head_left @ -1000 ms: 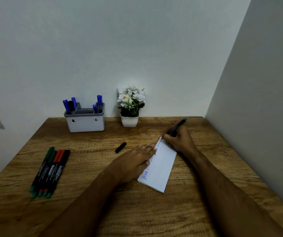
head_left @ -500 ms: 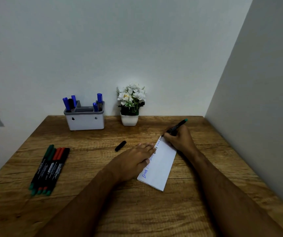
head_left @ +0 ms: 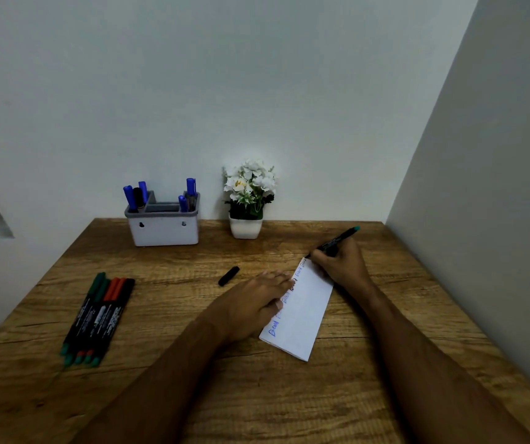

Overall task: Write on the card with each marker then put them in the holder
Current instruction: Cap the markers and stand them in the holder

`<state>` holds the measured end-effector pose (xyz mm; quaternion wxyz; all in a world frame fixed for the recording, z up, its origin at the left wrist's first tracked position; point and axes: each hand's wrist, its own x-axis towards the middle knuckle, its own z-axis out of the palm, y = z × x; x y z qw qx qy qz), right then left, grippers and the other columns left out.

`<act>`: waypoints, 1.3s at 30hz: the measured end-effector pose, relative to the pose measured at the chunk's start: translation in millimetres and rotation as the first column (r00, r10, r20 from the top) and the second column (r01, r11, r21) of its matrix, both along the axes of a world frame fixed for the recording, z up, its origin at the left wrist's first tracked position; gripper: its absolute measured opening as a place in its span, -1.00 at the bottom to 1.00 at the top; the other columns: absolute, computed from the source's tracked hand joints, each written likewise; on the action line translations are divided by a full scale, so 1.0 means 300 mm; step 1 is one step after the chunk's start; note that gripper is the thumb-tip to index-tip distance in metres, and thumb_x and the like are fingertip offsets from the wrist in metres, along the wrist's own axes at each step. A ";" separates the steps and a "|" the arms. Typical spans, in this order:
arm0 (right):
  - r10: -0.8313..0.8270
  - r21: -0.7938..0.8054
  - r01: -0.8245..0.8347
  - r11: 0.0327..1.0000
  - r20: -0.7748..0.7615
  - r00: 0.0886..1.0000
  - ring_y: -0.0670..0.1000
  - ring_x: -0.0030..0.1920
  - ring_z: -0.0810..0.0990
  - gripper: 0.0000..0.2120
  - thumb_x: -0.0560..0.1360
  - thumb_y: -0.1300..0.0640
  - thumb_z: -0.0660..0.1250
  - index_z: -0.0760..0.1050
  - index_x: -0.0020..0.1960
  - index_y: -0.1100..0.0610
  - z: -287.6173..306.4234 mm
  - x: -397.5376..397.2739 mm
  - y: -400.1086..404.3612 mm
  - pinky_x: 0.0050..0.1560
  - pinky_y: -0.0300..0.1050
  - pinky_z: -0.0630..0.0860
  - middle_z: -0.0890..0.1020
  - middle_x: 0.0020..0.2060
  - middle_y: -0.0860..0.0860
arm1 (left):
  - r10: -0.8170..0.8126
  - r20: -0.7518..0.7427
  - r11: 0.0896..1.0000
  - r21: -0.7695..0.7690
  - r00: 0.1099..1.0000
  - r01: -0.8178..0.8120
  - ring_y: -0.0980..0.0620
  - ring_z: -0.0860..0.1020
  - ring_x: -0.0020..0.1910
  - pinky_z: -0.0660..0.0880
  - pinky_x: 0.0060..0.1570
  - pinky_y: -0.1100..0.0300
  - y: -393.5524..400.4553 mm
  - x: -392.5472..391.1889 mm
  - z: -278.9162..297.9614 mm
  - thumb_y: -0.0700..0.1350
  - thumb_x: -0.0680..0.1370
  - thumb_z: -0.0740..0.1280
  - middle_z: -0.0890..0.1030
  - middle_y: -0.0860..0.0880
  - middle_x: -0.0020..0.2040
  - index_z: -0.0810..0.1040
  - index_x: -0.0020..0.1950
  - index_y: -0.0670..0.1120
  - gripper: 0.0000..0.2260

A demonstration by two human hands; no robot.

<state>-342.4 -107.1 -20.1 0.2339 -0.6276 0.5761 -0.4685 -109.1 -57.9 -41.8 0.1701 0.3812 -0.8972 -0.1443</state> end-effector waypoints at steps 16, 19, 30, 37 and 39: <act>0.027 0.000 -0.027 1.000 0.028 0.999 0.06 -0.26 0.74 -0.92 0.47 0.30 0.45 0.67 -0.20 0.23 0.042 0.033 0.049 -0.24 0.02 0.65 0.74 -0.30 0.07 | 0.159 -0.091 0.986 -0.043 0.983 -0.163 0.13 0.18 0.55 0.02 0.47 0.32 0.001 0.032 0.068 -0.09 0.64 0.24 0.29 0.03 0.54 0.31 0.54 -0.05 -0.55; 0.072 -0.013 -0.071 0.997 0.005 0.997 -0.10 -0.24 0.72 -0.83 0.47 0.32 0.45 0.69 -0.21 0.10 0.045 0.049 0.063 -0.25 -0.23 0.61 0.74 -0.29 -0.04 | 0.247 -0.102 0.960 -0.112 0.964 -0.258 0.09 0.21 0.54 0.05 0.50 0.26 -0.006 0.065 0.103 -0.23 0.58 0.26 0.30 -0.01 0.54 0.33 0.52 -0.09 -0.52; 0.163 0.000 -0.163 0.987 -0.031 0.986 -0.17 -0.17 0.71 -0.86 0.50 0.32 0.43 0.72 -0.12 0.13 0.051 0.110 0.123 -0.18 -0.34 0.59 0.74 -0.24 -0.09 | 0.490 0.017 0.870 -0.073 0.871 -0.488 -0.03 0.59 -0.01 0.56 -0.04 0.08 0.020 0.128 0.096 -0.23 0.58 0.20 0.62 -0.03 -0.02 0.59 0.07 0.02 -0.77; 0.207 -0.010 -0.207 0.978 0.011 0.978 -0.12 -0.27 0.70 -0.87 0.50 0.33 0.42 0.71 -0.12 0.16 0.054 0.135 0.148 -0.27 -0.23 0.59 0.74 -0.26 -0.01 | 0.574 0.009 0.810 -0.146 0.819 -0.567 0.00 0.56 -0.08 0.51 -0.20 0.16 0.042 0.108 0.110 -0.29 0.52 0.26 0.59 -0.04 -0.07 0.56 -0.07 -0.03 -0.82; 0.231 -0.013 -0.230 0.973 0.044 0.972 -0.13 -0.30 0.68 -0.89 0.51 0.33 0.43 0.71 -0.09 0.19 0.057 0.145 0.160 -0.30 -0.19 0.59 0.74 -0.27 -0.01 | 0.606 -0.068 0.779 -0.151 0.793 -0.608 0.02 0.56 -0.13 0.53 -0.23 0.16 0.051 0.102 0.120 -0.27 0.49 0.31 0.60 -0.02 -0.12 0.57 -0.10 -0.02 -0.85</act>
